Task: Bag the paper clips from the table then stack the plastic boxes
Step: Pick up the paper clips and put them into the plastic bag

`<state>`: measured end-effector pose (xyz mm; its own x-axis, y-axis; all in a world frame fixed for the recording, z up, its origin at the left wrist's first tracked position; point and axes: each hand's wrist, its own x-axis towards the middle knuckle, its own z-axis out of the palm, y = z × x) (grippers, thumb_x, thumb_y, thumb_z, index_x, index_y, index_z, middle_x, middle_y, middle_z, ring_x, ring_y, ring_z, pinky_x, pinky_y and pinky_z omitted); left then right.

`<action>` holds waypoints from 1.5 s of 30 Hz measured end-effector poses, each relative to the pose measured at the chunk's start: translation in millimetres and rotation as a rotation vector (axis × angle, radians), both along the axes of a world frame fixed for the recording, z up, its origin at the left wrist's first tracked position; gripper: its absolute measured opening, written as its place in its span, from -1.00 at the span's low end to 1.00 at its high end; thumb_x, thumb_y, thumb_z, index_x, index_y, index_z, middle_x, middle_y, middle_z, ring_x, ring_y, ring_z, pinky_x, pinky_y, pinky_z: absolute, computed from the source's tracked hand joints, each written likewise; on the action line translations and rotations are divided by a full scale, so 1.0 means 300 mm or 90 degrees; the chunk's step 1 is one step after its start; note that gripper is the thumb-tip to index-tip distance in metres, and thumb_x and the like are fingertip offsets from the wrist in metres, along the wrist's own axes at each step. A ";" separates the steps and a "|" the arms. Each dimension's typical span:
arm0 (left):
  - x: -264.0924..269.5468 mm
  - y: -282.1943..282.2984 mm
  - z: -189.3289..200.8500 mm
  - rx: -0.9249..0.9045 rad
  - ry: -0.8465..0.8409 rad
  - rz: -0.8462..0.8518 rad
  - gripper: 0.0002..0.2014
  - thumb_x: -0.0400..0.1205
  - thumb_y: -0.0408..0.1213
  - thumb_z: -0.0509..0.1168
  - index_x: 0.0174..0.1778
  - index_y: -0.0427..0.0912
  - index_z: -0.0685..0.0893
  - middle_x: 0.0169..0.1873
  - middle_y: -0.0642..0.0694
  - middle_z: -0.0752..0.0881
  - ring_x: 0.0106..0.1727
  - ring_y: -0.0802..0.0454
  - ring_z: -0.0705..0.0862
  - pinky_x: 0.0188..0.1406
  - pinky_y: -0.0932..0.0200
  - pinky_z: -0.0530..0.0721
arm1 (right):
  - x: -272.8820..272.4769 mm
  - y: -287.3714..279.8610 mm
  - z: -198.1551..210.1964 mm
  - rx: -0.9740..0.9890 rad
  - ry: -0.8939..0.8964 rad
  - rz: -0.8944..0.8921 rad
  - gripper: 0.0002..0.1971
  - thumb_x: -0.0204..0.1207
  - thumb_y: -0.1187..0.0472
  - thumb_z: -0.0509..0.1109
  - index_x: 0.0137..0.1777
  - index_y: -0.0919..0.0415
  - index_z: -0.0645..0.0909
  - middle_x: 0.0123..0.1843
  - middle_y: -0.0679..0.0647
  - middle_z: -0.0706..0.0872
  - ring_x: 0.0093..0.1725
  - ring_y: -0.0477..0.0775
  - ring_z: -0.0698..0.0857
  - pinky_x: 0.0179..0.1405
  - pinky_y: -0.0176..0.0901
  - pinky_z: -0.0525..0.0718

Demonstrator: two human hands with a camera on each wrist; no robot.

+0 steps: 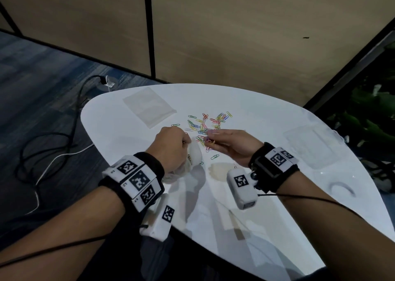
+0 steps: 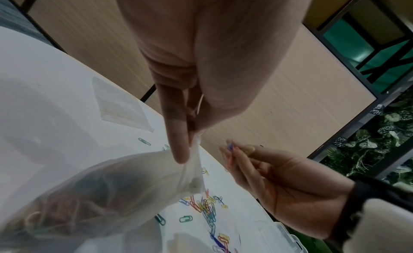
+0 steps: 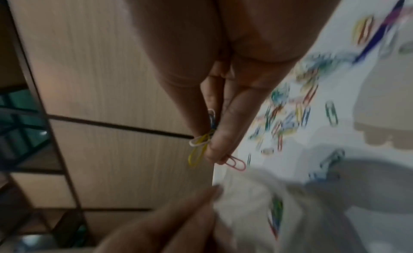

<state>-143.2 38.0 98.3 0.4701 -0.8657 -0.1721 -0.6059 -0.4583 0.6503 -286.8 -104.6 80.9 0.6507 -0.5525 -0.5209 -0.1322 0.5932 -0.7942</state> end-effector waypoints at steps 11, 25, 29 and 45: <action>-0.014 0.005 0.011 -0.001 0.016 0.015 -0.73 0.59 -0.40 0.24 -0.01 -0.16 0.86 -0.12 -0.16 0.80 0.01 -0.20 0.76 0.02 0.11 0.71 | 0.117 0.170 -0.072 -0.452 0.255 0.195 -0.88 0.30 0.33 0.46 -0.26 0.14 0.80 -0.42 0.01 0.73 -0.32 0.01 0.70 -0.14 -0.16 0.75; 0.005 0.007 0.014 -0.005 0.011 0.026 -0.71 0.65 -0.40 0.22 0.15 -0.16 0.82 0.17 -0.17 0.79 0.22 -0.18 0.72 0.31 0.03 0.67 | -0.040 -0.068 -0.020 -0.481 0.261 0.195 -0.85 0.51 0.26 0.50 0.07 0.16 0.78 -0.08 0.17 0.84 -0.08 0.19 0.82 0.02 0.09 0.81; 0.010 0.008 0.010 0.001 0.008 0.018 -0.71 0.64 -0.39 0.22 0.15 -0.15 0.81 0.18 -0.16 0.79 0.22 -0.16 0.73 0.30 0.03 0.67 | -0.237 -0.212 -0.170 -0.612 0.773 0.408 -0.01 0.17 -0.13 0.71 0.58 0.06 0.32 0.41 0.21 0.51 0.37 0.24 0.60 0.40 0.09 0.58; 0.009 0.008 -0.002 0.018 -0.008 0.004 -0.69 0.65 -0.40 0.20 0.17 -0.14 0.80 0.17 -0.16 0.79 0.19 -0.16 0.73 0.27 0.01 0.69 | 0.007 -0.207 -0.338 -0.756 0.583 0.268 -0.38 0.49 0.21 0.48 0.56 0.13 0.43 0.54 0.24 0.31 0.40 0.25 0.54 0.40 -0.10 0.50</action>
